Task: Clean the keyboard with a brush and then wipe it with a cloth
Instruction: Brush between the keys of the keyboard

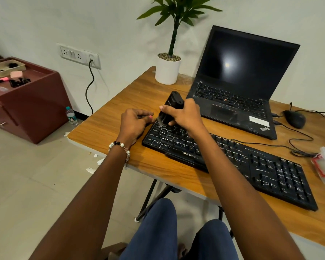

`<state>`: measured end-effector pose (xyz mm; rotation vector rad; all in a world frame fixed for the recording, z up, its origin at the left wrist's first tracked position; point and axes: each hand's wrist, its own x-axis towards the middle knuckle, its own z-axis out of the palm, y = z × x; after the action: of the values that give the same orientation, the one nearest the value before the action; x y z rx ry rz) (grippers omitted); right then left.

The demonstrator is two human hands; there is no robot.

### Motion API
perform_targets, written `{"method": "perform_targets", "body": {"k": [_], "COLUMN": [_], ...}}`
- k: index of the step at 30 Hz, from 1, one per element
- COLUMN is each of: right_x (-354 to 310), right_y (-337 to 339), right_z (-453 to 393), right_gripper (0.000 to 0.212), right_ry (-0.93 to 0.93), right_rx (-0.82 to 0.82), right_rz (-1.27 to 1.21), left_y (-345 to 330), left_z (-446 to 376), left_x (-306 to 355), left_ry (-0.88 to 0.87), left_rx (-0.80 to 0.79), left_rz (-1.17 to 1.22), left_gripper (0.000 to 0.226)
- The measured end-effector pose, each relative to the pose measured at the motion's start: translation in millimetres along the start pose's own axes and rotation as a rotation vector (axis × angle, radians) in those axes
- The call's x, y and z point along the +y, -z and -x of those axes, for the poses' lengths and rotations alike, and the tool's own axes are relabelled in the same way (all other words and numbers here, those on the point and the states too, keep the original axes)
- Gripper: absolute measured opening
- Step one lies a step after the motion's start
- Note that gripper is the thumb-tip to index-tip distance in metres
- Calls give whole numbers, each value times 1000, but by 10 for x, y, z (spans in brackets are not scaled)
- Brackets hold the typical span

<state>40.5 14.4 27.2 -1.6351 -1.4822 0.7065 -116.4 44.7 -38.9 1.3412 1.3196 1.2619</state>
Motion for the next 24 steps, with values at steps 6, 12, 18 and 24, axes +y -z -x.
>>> {"method": "perform_targets", "body": {"k": [6, 12, 18, 24], "right_x": [-119, -144, -181, -193], "right_y": [6, 18, 47, 25], "right_z": [-58, -142, -160, -117], "right_gripper": [41, 43, 45, 39], "right_ry": [14, 48, 12, -21], "right_rx": [-41, -19, -79, -137], "right_rz": [14, 201, 237, 41], "left_y": [0, -9, -21, -29], "left_z": [3, 19, 39, 31], "left_x": [-12, 0, 24, 11], "left_ry": [-7, 4, 6, -1], "left_rx": [0, 4, 13, 29], "left_rz": [-7, 4, 11, -8], "left_gripper": [17, 18, 18, 19]}}
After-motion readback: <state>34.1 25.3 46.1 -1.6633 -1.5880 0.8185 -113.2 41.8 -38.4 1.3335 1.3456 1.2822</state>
